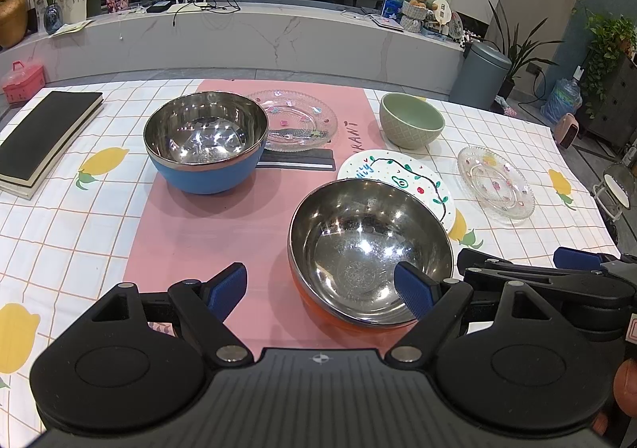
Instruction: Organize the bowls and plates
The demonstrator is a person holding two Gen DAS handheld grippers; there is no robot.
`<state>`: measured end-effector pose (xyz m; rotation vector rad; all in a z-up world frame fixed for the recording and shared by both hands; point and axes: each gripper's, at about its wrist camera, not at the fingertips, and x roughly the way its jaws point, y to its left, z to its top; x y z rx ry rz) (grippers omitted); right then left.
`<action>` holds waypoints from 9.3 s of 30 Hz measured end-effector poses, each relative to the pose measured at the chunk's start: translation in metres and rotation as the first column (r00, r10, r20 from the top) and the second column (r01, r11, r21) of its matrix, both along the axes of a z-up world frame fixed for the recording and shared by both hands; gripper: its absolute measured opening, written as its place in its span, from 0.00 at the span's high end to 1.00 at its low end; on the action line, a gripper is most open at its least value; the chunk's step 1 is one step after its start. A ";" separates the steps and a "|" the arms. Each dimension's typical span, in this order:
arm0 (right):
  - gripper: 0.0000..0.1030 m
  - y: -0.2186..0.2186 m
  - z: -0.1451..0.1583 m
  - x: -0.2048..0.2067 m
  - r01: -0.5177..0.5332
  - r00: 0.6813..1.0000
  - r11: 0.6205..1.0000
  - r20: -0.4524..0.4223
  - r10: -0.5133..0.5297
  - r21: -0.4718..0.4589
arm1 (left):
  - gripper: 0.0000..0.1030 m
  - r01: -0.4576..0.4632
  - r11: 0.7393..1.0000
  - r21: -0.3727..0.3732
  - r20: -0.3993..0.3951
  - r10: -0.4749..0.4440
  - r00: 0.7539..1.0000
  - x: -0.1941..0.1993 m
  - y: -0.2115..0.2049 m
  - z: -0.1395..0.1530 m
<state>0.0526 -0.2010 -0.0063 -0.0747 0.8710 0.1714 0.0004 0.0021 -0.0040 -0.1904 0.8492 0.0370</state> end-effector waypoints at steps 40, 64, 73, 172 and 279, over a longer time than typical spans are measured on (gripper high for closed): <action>0.02 0.002 -0.005 0.004 0.005 1.000 1.000 -0.014 -0.005 -0.005 | 0.05 0.007 1.000 -0.017 0.003 -0.007 1.000 0.003 0.002 -0.001; 0.42 0.001 -0.038 0.045 0.049 0.969 0.948 -0.244 0.030 0.314 | 0.22 -0.056 0.997 -0.056 -0.047 0.054 0.997 0.028 0.021 -0.032; 0.60 0.010 -0.049 0.052 0.023 0.962 0.950 -0.264 0.064 0.312 | 0.31 -0.060 0.996 -0.065 -0.074 0.055 0.996 0.035 0.022 -0.043; 0.85 -0.038 -0.026 -0.027 0.002 0.958 0.907 -0.260 0.119 0.421 | 0.82 0.058 0.985 -0.161 -0.092 -0.074 0.993 -0.031 -0.001 -0.024; 0.47 0.157 0.033 0.116 -0.209 0.957 0.956 -0.157 0.243 0.204 | 0.49 -0.217 0.971 -0.098 -0.057 0.212 0.976 0.093 0.167 0.001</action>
